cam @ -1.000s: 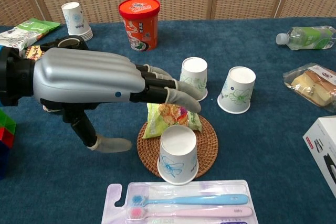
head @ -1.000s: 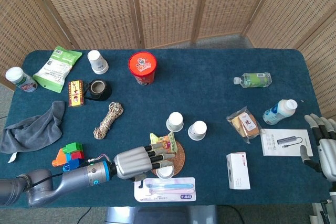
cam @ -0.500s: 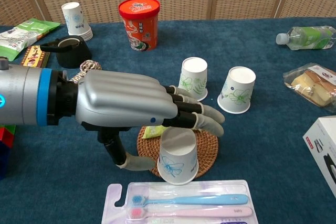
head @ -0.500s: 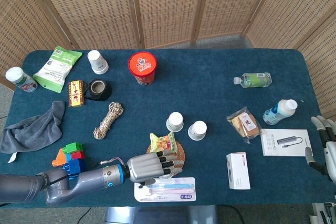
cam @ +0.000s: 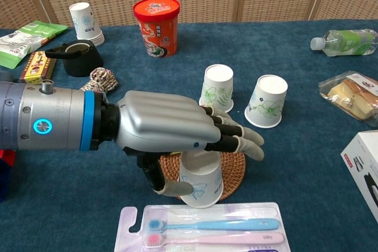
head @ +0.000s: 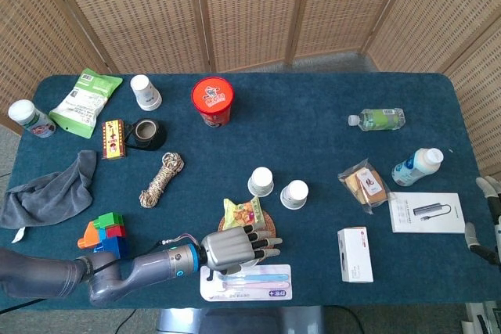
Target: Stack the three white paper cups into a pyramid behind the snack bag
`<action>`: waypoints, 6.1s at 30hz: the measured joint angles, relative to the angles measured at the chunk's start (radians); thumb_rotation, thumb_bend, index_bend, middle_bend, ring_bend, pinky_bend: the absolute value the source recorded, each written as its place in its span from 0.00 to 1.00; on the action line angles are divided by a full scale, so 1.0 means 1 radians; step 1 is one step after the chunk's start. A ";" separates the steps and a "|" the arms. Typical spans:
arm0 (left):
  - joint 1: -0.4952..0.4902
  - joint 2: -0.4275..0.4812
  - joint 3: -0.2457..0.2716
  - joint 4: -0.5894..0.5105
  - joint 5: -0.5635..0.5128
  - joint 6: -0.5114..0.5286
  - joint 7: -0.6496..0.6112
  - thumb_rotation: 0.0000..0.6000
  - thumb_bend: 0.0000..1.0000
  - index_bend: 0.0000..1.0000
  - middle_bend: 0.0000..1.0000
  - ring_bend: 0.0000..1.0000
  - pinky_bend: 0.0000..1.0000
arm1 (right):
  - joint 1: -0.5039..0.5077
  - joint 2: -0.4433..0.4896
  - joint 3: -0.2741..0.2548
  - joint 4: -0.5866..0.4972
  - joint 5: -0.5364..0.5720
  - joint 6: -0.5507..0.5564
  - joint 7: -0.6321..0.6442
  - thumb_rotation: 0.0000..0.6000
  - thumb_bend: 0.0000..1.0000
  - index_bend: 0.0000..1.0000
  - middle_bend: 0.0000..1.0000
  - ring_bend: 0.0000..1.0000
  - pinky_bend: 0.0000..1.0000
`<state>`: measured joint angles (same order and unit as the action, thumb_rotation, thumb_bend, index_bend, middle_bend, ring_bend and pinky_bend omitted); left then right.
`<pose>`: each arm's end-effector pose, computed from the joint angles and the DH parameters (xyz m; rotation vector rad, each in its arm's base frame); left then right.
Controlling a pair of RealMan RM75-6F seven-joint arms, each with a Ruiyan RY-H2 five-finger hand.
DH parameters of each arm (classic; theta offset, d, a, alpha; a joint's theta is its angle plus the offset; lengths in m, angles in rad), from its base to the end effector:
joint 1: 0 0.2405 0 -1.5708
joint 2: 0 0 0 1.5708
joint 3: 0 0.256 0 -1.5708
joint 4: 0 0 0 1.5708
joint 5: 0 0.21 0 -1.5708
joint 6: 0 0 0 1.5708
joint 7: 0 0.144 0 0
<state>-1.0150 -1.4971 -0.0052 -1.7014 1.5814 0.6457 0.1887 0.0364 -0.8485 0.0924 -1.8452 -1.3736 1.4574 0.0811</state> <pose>-0.0494 0.2470 -0.0646 -2.7675 -0.5251 -0.9169 -0.3001 -0.1715 0.2283 1.2350 -0.9945 0.8698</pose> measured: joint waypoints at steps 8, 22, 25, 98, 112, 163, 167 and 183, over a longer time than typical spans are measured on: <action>0.007 -0.053 -0.003 0.047 -0.010 0.033 0.033 1.00 0.45 0.27 0.02 0.05 0.42 | -0.008 -0.001 0.002 0.007 0.004 0.007 0.018 1.00 0.55 0.00 0.00 0.00 0.00; 0.037 -0.074 -0.002 0.078 0.019 0.138 0.042 1.00 0.45 0.47 0.19 0.26 0.60 | -0.016 -0.003 0.004 0.015 0.004 0.013 0.036 1.00 0.55 0.00 0.00 0.00 0.00; 0.045 -0.053 0.000 0.067 0.029 0.162 0.023 1.00 0.45 0.47 0.19 0.27 0.61 | -0.015 -0.002 0.005 0.014 0.003 0.011 0.035 1.00 0.55 0.00 0.00 0.00 0.00; 0.107 -0.184 -0.122 0.457 -0.184 0.234 -0.084 1.00 0.45 0.04 0.00 0.00 0.14 | 0.001 0.008 0.010 -0.017 0.012 -0.015 0.036 1.00 0.55 0.00 0.00 0.00 0.00; 0.113 -0.042 -0.118 0.280 -0.280 0.173 0.059 1.00 0.45 0.03 0.00 0.00 0.17 | 0.001 0.005 0.009 -0.017 0.004 -0.016 0.051 1.00 0.55 0.00 0.00 0.00 0.00; 0.072 -0.270 -0.179 0.510 -0.305 0.211 -0.012 1.00 0.45 0.43 0.17 0.29 0.62 | -0.034 0.014 0.006 -0.017 0.019 0.012 0.068 1.00 0.55 0.00 0.00 0.00 0.00; 0.068 -0.278 -0.189 0.511 -0.318 0.200 -0.027 1.00 0.45 0.43 0.17 0.29 0.63 | -0.036 0.014 0.006 -0.017 0.020 0.015 0.069 1.00 0.55 0.00 0.00 0.00 0.00; 0.061 -0.254 -0.207 0.447 -0.373 0.154 -0.035 1.00 0.45 0.26 0.04 0.20 0.56 | -0.046 0.016 0.005 -0.014 0.015 0.024 0.078 1.00 0.55 0.00 0.00 0.00 0.00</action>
<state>-0.9537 -1.7513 -0.2125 -1.2546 1.2080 0.8000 0.1534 -0.0092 -0.8329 0.0971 -1.8590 -1.3590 1.4813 0.1593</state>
